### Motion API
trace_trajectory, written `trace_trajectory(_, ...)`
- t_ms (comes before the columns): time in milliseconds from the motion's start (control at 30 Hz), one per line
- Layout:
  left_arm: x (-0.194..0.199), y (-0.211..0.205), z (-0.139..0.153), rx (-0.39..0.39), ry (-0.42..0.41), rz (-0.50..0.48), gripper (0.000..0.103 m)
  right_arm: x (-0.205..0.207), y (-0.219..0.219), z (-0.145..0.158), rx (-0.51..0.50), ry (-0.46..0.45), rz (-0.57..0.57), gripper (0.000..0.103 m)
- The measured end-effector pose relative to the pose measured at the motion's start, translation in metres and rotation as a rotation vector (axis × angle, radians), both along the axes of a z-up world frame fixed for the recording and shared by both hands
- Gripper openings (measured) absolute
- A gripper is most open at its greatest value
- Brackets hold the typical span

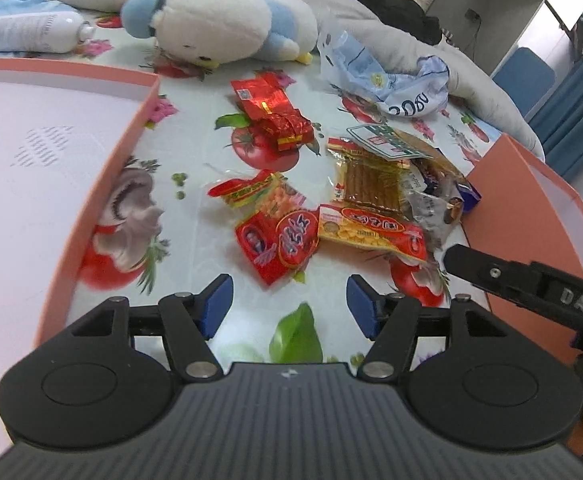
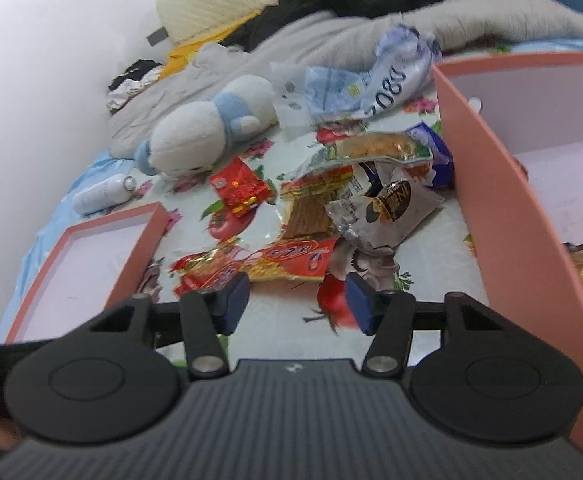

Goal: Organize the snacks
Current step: 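Grasp the red spicy strip pack with the left gripper while the right grasps a red wrapper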

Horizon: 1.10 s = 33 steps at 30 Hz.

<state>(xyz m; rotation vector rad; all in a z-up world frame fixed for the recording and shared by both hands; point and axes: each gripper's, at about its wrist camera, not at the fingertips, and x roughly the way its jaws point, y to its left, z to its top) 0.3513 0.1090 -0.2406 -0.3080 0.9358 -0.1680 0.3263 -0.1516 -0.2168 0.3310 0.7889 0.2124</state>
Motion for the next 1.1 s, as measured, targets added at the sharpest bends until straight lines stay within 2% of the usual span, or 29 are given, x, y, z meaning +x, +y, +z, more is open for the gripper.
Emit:
trace_trajectory(167,0.016,-0.003,-0.011,0.034,-0.020,0.013,0.067,0.023,-0.005,-0.018,0.057,0.025,-0.023,0.057)
trace_trajectory(267,0.018,0.000,-0.016,-0.001,-0.043,0.016,0.066,0.031,-0.005,-0.028,0.066,0.048,-0.031,0.057)
trace_trajectory(433,0.023,0.002,-0.023,-0.021,-0.055,0.039,0.052,0.042,-0.002,-0.040,0.107,0.064,-0.009,0.056)
trace_trajectory(467,0.024,0.003,-0.023,-0.029,-0.054,0.046,0.045,0.044,-0.001,-0.041,0.115,0.070,-0.006,0.053)
trace_trajectory(500,0.025,0.004,-0.024,-0.040,-0.050,0.054,0.035,0.046,0.000,-0.043,0.118,0.072,-0.001,0.041)
trace_trajectory(600,0.026,0.007,-0.027,-0.072,-0.050,0.070,0.026,0.048,0.003,-0.042,0.109,0.069,0.013,0.020)
trace_trajectory(800,0.017,0.008,-0.025,-0.093,-0.056,0.082,0.022,0.038,0.004,-0.030,0.115,0.040,0.031,0.010)
trace_trajectory(1100,-0.024,0.017,-0.013,-0.111,-0.058,0.108,0.015,0.001,0.006,-0.009,0.119,0.030,0.061,0.005)
